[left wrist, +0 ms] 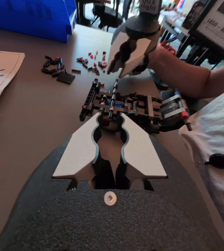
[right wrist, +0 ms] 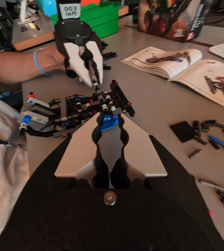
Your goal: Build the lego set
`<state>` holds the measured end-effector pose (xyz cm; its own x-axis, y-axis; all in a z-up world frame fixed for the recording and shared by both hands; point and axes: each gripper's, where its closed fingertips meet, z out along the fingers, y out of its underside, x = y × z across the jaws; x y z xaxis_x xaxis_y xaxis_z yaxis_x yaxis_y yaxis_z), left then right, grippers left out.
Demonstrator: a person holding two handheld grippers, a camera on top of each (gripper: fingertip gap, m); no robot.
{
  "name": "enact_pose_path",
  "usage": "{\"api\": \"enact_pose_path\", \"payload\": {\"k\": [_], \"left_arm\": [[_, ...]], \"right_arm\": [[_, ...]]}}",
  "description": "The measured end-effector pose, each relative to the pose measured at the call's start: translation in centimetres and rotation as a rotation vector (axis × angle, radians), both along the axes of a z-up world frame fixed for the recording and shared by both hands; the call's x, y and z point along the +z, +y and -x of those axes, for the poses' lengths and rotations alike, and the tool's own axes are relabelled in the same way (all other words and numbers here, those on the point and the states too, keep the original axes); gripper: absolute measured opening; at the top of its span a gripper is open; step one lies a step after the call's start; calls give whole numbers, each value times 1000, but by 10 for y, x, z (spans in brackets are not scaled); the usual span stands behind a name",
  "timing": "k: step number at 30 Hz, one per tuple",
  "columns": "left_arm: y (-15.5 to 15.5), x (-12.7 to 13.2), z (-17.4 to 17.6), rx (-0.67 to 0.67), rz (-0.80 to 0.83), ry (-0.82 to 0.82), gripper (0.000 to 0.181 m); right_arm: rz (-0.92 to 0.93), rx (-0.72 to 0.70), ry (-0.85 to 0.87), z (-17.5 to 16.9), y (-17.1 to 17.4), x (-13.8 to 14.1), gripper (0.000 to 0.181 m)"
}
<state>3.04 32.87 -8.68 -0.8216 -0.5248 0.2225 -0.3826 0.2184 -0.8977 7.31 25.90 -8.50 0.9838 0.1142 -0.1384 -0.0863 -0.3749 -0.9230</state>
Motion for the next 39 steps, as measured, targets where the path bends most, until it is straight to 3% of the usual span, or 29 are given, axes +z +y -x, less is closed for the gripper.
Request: {"api": "enact_pose_path", "payload": {"k": [3, 7, 10, 13, 20, 26, 35, 39], "left_arm": [[9, 24, -1, 35, 120, -47, 37], [71, 33, -35, 404, 95, -87, 37], [131, 24, -51, 721, -53, -131, 38], [161, 20, -54, 886, -157, -168, 38], [154, 0, -56, 865, -174, -79, 33], [152, -1, -54, 851, -157, -42, 27], [165, 24, -45, 870, -154, -65, 29], [191, 46, -17, 929, -179, -38, 32]], "right_arm": [[-20, -242, -61, -39, -15, 9, 23], [-17, -634, -217, -94, -47, 18, 22], [-36, -723, -234, -109, -57, 19, 22], [-54, -753, -261, -121, -57, 21, 22], [-72, -737, -278, -129, -50, 16, 19], [-111, -741, -276, -128, -54, 22, 17], [-109, -709, -260, -125, -51, 20, 15], [-98, -703, -263, -124, -50, 19, 15]]}}
